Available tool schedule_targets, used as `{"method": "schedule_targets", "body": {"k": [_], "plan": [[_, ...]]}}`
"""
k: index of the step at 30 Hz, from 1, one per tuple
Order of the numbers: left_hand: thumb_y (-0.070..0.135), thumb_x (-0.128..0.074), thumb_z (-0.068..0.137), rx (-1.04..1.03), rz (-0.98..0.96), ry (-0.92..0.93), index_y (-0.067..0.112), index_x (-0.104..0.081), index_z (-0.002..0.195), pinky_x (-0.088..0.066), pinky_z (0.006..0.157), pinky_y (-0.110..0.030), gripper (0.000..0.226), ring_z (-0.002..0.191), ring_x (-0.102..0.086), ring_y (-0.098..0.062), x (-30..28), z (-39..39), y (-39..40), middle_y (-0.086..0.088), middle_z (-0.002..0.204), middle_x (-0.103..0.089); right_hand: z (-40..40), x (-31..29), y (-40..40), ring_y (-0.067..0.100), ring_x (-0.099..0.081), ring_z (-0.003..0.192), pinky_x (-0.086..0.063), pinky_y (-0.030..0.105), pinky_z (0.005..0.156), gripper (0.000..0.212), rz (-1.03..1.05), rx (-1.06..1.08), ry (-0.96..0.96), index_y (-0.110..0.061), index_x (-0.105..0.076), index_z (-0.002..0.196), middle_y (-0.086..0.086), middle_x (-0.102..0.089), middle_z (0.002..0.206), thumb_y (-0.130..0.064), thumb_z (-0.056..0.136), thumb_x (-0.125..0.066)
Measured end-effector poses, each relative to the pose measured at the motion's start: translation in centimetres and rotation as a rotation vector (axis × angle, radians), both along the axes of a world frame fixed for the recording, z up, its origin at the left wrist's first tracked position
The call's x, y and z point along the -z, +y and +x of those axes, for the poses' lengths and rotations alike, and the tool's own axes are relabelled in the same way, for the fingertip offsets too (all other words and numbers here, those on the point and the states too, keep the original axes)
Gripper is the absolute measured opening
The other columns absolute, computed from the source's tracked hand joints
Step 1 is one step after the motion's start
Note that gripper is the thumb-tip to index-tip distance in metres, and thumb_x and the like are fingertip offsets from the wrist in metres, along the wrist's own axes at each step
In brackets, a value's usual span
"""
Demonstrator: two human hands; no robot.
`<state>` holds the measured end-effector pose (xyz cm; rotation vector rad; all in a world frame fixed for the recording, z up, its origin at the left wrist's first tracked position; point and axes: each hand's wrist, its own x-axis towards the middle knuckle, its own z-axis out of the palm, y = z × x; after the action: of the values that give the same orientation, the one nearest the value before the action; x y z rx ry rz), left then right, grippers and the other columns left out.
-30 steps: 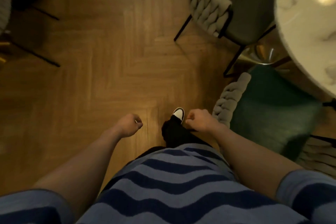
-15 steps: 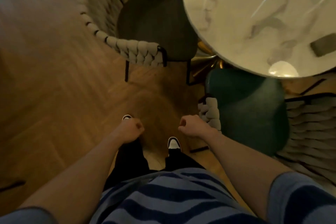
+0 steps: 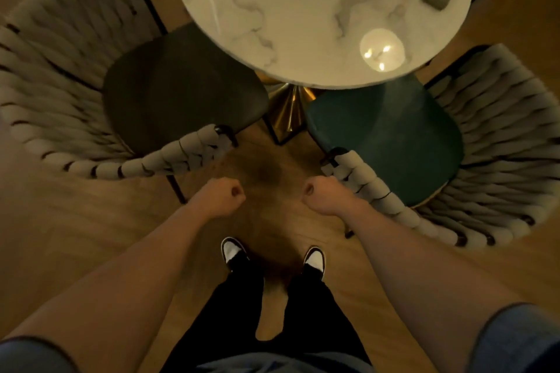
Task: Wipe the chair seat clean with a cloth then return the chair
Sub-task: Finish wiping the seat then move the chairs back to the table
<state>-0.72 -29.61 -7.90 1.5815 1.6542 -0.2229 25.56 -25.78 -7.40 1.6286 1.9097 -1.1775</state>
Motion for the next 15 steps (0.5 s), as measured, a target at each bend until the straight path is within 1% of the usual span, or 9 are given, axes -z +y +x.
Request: {"method": "schedule_targets", "body": {"k": [2, 4, 6, 8, 9, 10, 12, 13, 15], "plan": [[0.029, -0.053, 0.097, 0.022, 0.098, -0.001, 0.021, -0.064, 0.106, -0.043, 0.081, -0.026, 0.016, 0.091, -0.056, -0.01, 0.5, -1.0, 2.0, -0.001, 0.109, -0.066, 0.0, 0.1, 0.7, 0.022, -0.062, 0.101, -0.055, 0.041, 0.087, 0.017, 0.034, 0.057, 0.004, -0.021, -0.064, 0.11, 0.002, -0.066, 0.108, -0.031, 0.098, -0.059], [0.03, -0.055, 0.095, 0.032, 0.217, 0.029, 0.023, -0.063, 0.108, -0.045, 0.085, -0.029, 0.017, 0.092, -0.053, -0.011, 0.9, -2.1, 4.1, 0.0, 0.108, -0.062, 0.5, 0.0, 1.7, 0.022, -0.062, 0.103, -0.055, 0.04, 0.09, 0.023, 0.112, 0.138, 0.01, -0.021, -0.063, 0.117, 0.002, -0.066, 0.112, -0.035, 0.099, -0.059], [0.035, -0.058, 0.091, 0.023, 0.386, 0.116, 0.023, -0.059, 0.119, -0.046, 0.095, -0.041, 0.03, 0.107, -0.051, -0.021, 1.4, -3.3, 6.3, -0.005, 0.119, -0.055, 1.6, -0.1, 2.9, 0.021, -0.061, 0.104, -0.055, 0.04, 0.089, 0.028, 0.247, 0.258, 0.016, -0.021, -0.059, 0.122, 0.0, -0.062, 0.112, -0.037, 0.099, -0.06], [0.037, -0.063, 0.088, -0.025, 0.483, 0.19, 0.02, -0.052, 0.132, -0.042, 0.099, -0.047, 0.049, 0.119, -0.045, -0.032, 2.0, -4.5, 8.2, -0.011, 0.131, -0.046, 3.2, 0.2, 3.9, 0.023, -0.057, 0.11, -0.052, 0.041, 0.091, 0.035, 0.407, 0.309, -0.041, -0.02, -0.055, 0.127, 0.0, -0.057, 0.115, -0.04, 0.098, -0.059], [0.038, -0.065, 0.087, -0.038, 0.476, 0.206, 0.019, -0.047, 0.137, -0.041, 0.101, -0.049, 0.056, 0.122, -0.043, -0.034, 2.5, -5.0, 9.0, -0.012, 0.135, -0.044, 4.1, 0.9, 4.3, 0.027, -0.056, 0.114, -0.05, 0.042, 0.092, 0.039, 0.458, 0.317, -0.089, -0.019, -0.053, 0.129, 0.003, -0.057, 0.12, -0.043, 0.098, -0.057], [0.039, -0.065, 0.087, -0.039, 0.44, 0.212, 0.018, -0.042, 0.141, -0.041, 0.103, -0.049, 0.062, 0.125, -0.042, -0.035, 3.1, -5.5, 9.6, -0.013, 0.138, -0.042, 5.0, 1.7, 4.6, 0.03, -0.055, 0.115, -0.049, 0.044, 0.093, 0.042, 0.463, 0.325, -0.137, -0.018, -0.051, 0.13, 0.006, -0.057, 0.124, -0.047, 0.099, -0.056], [0.044, -0.064, 0.088, -0.018, 0.322, 0.227, 0.02, -0.035, 0.145, -0.042, 0.102, -0.05, 0.068, 0.125, -0.045, -0.035, 4.6, -6.3, 10.5, -0.013, 0.14, -0.043, 6.4, 3.4, 4.6, 0.034, -0.057, 0.114, -0.049, 0.045, 0.089, 0.046, 0.39, 0.331, -0.209, -0.017, -0.047, 0.128, 0.011, -0.058, 0.126, -0.053, 0.1, -0.052], [0.047, -0.062, 0.088, 0.001, 0.281, 0.246, 0.021, -0.033, 0.144, -0.045, 0.099, -0.049, 0.069, 0.123, -0.048, -0.034, 5.2, -6.6, 10.8, -0.013, 0.138, -0.047, 6.8, 4.3, 4.6, 0.036, -0.058, 0.111, -0.048, 0.045, 0.086, 0.047, 0.359, 0.324, -0.23, -0.016, -0.046, 0.126, 0.012, -0.059, 0.123, -0.056, 0.1, -0.05], [0.054, -0.058, 0.088, 0.026, 0.29, 0.299, 0.024, -0.037, 0.138, -0.048, 0.089, -0.047, 0.062, 0.113, -0.055, -0.035, 6.3, -7.1, 11.4, -0.012, 0.129, -0.055, 7.4, 5.6, 4.5, 0.036, -0.06, 0.101, -0.047, 0.044, 0.078, 0.047, 0.375, 0.282, -0.274, -0.017, -0.044, 0.114, 0.011, -0.06, 0.111, -0.062, 0.1, -0.045]]}}
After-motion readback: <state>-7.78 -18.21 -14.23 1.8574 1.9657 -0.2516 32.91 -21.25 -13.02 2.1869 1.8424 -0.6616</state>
